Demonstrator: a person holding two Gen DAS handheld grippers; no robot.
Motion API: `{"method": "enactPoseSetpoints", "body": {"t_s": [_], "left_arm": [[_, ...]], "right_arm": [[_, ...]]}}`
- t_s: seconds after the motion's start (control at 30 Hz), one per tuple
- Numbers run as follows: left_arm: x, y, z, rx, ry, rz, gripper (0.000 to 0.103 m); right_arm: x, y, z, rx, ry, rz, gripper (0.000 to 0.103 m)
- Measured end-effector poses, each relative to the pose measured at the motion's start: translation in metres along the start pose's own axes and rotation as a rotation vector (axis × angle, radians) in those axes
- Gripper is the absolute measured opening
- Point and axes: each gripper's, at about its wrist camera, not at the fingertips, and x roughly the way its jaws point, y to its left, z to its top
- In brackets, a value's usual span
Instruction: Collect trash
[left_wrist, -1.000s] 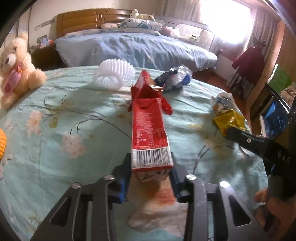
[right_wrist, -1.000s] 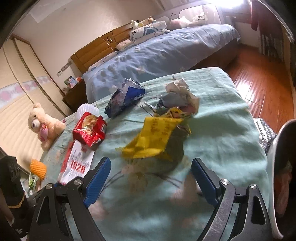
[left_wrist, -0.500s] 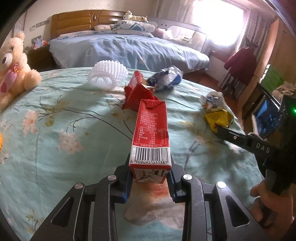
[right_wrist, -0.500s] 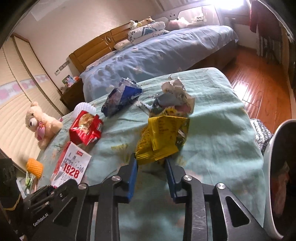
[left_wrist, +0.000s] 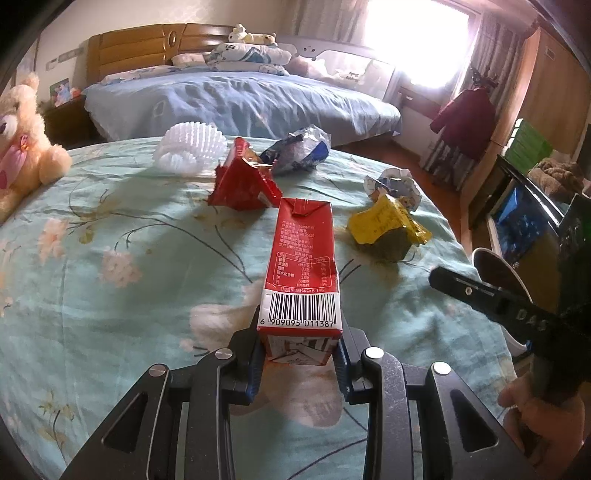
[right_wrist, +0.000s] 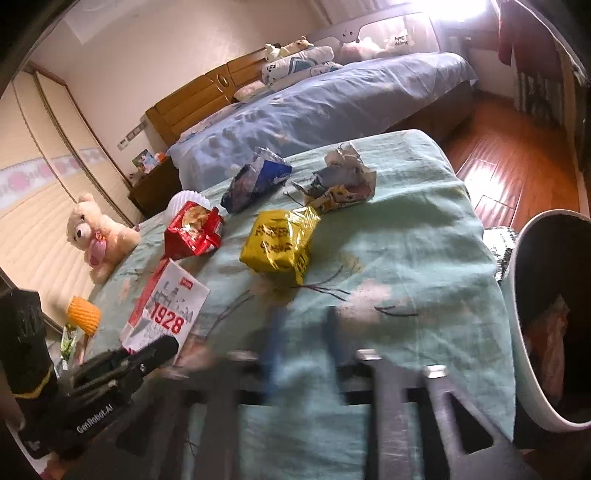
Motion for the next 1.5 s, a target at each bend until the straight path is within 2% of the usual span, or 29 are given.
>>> {"method": "enactPoseSetpoints", "body": {"t_s": [0.03,0.2,0.27,0.33,0.47,0.5,0.6,0.93,1.2,1.5], "left_arm": [[-0.001,0.001,0.000,-0.002,-0.002,0.002,0.030],[-0.005,0.009,0.000,-0.018,-0.006,0.007,0.030],[-0.005,0.011,0.001,-0.020,-0.004,0.005,0.030],[-0.005,0.013,0.000,-0.021,-0.002,0.003,0.030],[-0.003,0.016,0.001,-0.024,0.005,-0.002,0.030],[-0.002,0.016,0.001,-0.025,0.006,-0.004,0.030],[-0.001,0.014,0.002,-0.020,0.005,-0.009,0.030],[0.002,-0.006,0.004,0.014,0.007,-0.047,0.030],[0.003,-0.041,0.002,0.079,0.016,-0.090,0.030],[0.005,-0.084,0.002,0.167,0.020,-0.126,0.030]], "right_arm": [[0.001,0.001,0.002,0.007,-0.006,0.010,0.061],[0.013,0.010,0.013,0.008,-0.017,0.019,0.061],[0.023,0.012,0.017,0.013,-0.009,0.015,0.064],[0.034,0.014,0.024,0.020,-0.001,0.010,0.073],[0.048,0.015,0.031,0.035,0.002,0.009,0.073],[0.049,0.015,0.031,0.033,-0.001,-0.005,0.070],[0.052,0.013,0.031,0.033,0.007,-0.025,0.032],[0.013,-0.004,0.011,0.041,-0.025,-0.014,0.027],[-0.029,-0.030,-0.009,0.086,-0.057,-0.014,0.027],[-0.072,-0.061,-0.028,0.126,-0.103,-0.053,0.027]]}}
